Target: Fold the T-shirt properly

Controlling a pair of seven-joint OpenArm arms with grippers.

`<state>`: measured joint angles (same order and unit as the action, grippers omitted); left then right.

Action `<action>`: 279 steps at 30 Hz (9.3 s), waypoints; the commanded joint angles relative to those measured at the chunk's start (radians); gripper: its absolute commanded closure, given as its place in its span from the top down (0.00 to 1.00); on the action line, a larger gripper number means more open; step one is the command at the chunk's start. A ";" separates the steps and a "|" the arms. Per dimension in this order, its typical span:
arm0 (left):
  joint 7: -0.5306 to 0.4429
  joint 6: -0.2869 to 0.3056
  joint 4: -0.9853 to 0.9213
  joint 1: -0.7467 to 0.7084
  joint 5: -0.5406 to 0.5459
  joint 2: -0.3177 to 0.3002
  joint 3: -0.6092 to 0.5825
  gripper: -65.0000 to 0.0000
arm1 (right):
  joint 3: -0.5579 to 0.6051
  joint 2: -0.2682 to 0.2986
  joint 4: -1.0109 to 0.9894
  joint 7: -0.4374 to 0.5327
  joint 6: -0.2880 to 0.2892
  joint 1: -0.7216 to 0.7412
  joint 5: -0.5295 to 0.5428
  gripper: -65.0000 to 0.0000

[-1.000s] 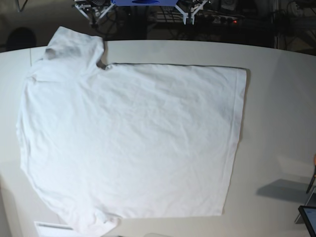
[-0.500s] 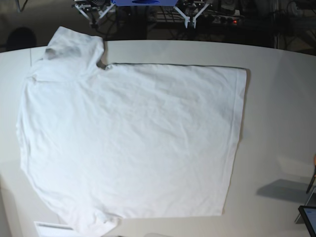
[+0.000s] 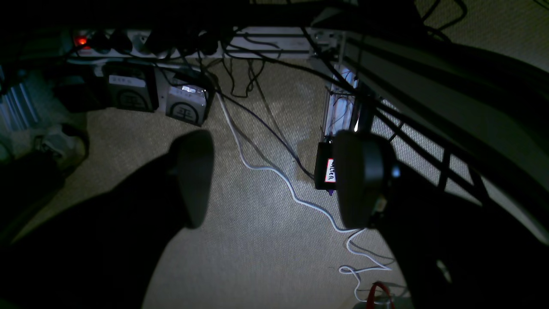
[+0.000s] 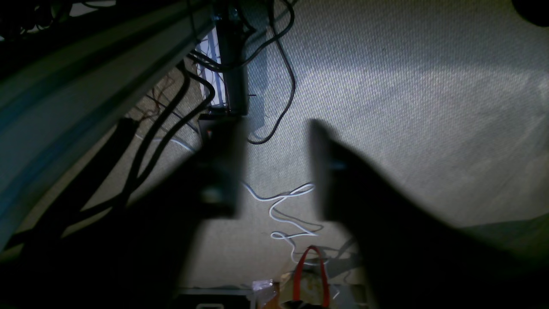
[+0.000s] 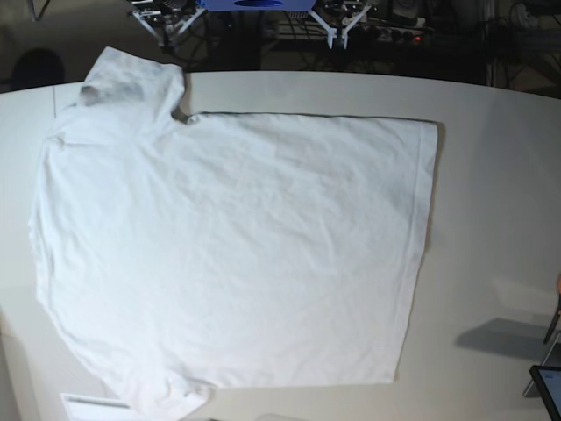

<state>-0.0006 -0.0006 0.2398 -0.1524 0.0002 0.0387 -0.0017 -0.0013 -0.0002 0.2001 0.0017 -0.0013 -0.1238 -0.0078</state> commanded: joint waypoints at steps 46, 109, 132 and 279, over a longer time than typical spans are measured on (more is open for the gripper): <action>-0.806 -0.003 0.649 -0.557 -0.001 -0.147 0.009 0.00 | -0.194 -0.079 1.139 0.255 -0.001 -0.750 -0.001 0.00; -0.747 -0.003 1.275 -0.672 0.298 -0.352 0.130 0.00 | -0.684 0.013 1.642 -0.716 0.393 -0.532 0.900 0.52; -0.638 -0.003 1.272 -0.652 0.300 -0.328 0.122 0.00 | -0.678 0.006 1.673 -0.790 0.473 -0.555 0.903 0.51; -0.252 0.132 1.308 -0.609 1.072 -0.271 -0.174 0.51 | -0.550 0.013 1.636 -1.011 0.556 -0.557 1.026 0.00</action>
<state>-0.3271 0.1734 1.5597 -0.7349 1.0584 -0.2306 -0.1711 -0.5472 0.0078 1.8233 -1.0195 0.5491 -0.6708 0.9962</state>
